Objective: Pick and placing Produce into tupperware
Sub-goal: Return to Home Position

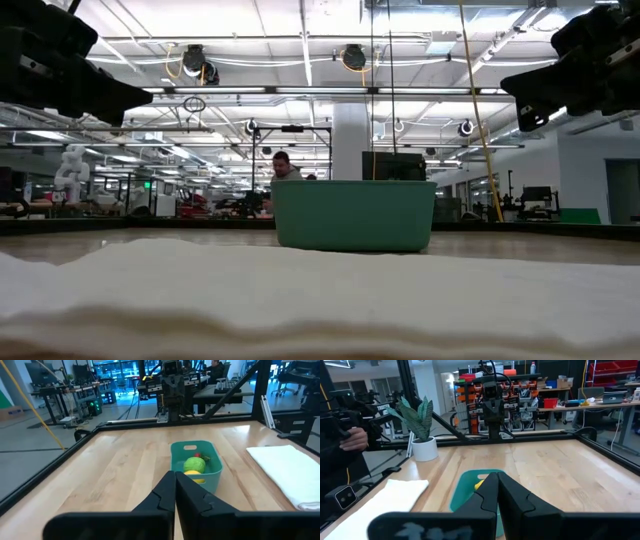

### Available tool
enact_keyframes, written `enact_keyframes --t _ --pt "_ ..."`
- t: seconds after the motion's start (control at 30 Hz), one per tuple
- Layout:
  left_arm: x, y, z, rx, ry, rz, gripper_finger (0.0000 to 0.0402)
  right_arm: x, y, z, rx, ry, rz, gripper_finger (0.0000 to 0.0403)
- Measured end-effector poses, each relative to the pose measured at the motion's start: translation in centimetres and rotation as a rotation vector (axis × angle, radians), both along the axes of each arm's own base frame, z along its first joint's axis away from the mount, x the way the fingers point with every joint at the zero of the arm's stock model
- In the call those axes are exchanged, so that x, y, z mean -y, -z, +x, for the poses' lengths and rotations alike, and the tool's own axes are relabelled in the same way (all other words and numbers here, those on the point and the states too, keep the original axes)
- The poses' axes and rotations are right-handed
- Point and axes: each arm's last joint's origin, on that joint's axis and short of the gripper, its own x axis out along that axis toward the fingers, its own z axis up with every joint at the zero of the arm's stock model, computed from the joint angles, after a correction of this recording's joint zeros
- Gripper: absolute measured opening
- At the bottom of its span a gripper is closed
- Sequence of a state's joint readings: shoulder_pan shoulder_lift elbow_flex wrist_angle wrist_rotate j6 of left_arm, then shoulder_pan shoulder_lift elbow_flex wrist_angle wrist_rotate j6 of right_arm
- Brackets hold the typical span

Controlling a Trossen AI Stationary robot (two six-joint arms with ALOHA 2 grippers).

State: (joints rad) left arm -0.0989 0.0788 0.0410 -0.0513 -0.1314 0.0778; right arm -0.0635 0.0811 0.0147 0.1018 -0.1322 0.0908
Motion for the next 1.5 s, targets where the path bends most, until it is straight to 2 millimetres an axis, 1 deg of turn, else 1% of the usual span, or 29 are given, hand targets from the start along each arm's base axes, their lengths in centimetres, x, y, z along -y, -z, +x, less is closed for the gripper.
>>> enact_keyframes --t 0.2,1.5 --pt "0.0 -0.01 0.0 0.001 -0.001 -0.005 0.0025 0.0 0.0 0.0 0.0 0.0 -0.005 0.0" --pt "0.0 -0.01 0.0 0.002 -0.001 -0.004 0.0026 0.0 0.01 0.0 -0.001 0.001 -0.005 0.0"
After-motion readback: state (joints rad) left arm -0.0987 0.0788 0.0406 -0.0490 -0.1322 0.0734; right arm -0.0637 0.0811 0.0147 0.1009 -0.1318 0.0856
